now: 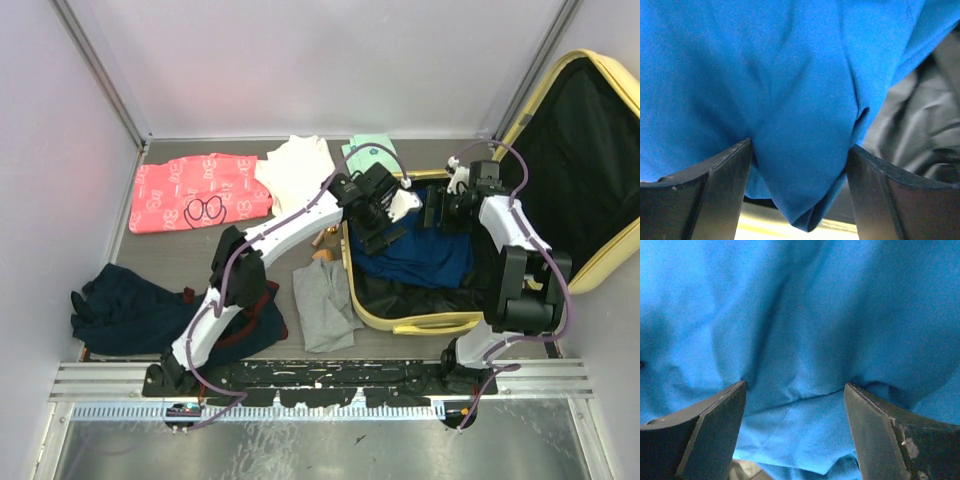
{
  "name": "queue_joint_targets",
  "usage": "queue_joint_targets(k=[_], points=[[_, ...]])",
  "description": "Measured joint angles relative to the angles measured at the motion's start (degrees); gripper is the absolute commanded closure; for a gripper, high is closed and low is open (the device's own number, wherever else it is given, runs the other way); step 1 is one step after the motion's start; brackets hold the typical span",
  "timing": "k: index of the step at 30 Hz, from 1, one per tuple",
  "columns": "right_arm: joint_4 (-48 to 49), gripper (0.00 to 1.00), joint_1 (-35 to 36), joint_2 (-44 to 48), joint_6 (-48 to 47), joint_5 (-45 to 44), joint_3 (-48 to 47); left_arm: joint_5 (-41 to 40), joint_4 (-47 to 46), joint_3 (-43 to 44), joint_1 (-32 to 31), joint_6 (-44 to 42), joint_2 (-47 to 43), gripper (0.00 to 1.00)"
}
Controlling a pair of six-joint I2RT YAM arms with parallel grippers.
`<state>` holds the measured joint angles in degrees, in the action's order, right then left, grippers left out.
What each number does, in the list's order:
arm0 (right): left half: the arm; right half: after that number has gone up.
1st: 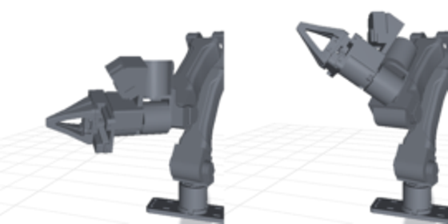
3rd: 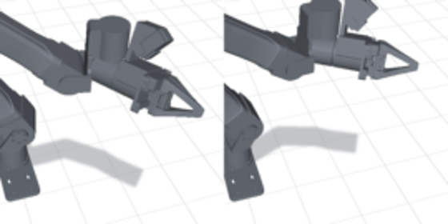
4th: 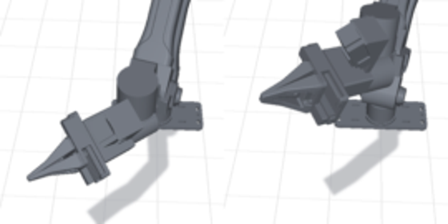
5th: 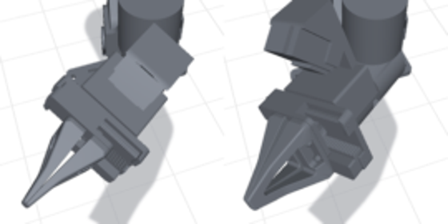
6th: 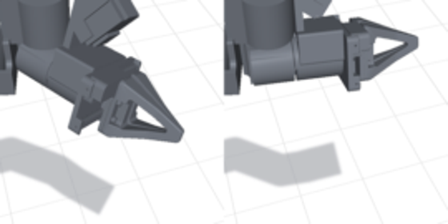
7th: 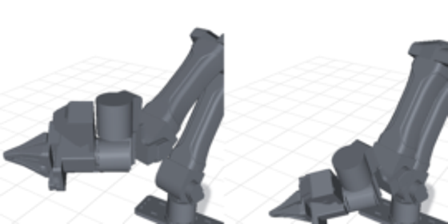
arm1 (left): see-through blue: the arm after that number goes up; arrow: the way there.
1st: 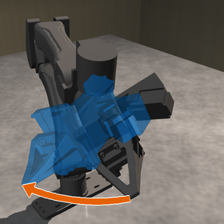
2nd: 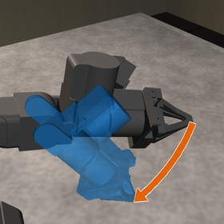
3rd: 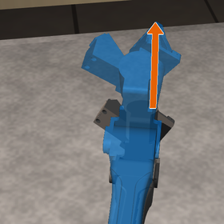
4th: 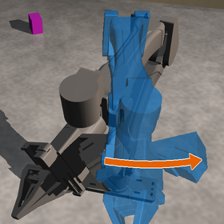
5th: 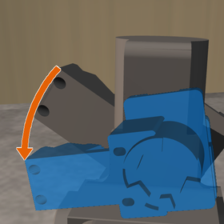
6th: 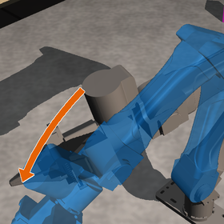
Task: Pack the luggage
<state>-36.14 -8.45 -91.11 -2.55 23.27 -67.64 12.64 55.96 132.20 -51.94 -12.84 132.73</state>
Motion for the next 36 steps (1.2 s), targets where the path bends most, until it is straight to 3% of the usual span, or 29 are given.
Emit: queue_joint_targets(k=[6, 11, 15, 19, 23, 28, 36], points=[[3.23, 0.17, -1.79, -5.55, -0.39, -1.73, 2.43, -4.66, 0.07, -1.64, -0.13, -6.19, 4.48, 0.34], [3.15, 0.17, -2.32, -9.01, -0.39, -1.79, -1.44, -6.99, 0.92, 0.59, -0.98, -9.05, 6.4, 0.23], [3.06, 0.17, -2.64, -10.19, -1.05, -1.95, -3.89, -4.02, 2.29, 1.07, -0.79, -10.05, 5.66, 0.16], [1.81, 0.25, -3.04, -9.2, -3.82, -0.87, -5.16, 0.87, 2.93, -2.08, -0.24, -10.49, 0.83, 0.17], [-0.52, 0.38, -3.3, -4.76, -6.47, 2.32, -5.16, 4.48, 2.64, -4.87, 0.22, -10.05, -7.58, 0.25], [-3.17, 0.47, -3.37, 3.8, -8.13, 5.57, -4.87, 5.6, -1.92, -5.16, 0.72, -8.98, -15.15, 0.48], [-4.85, 0.53, -3.23, 5.31, -10.71, 5.27, 3.37, 4.33, -4.13, -0.55, 0.9, -10.01, -4.98, 0.62]])
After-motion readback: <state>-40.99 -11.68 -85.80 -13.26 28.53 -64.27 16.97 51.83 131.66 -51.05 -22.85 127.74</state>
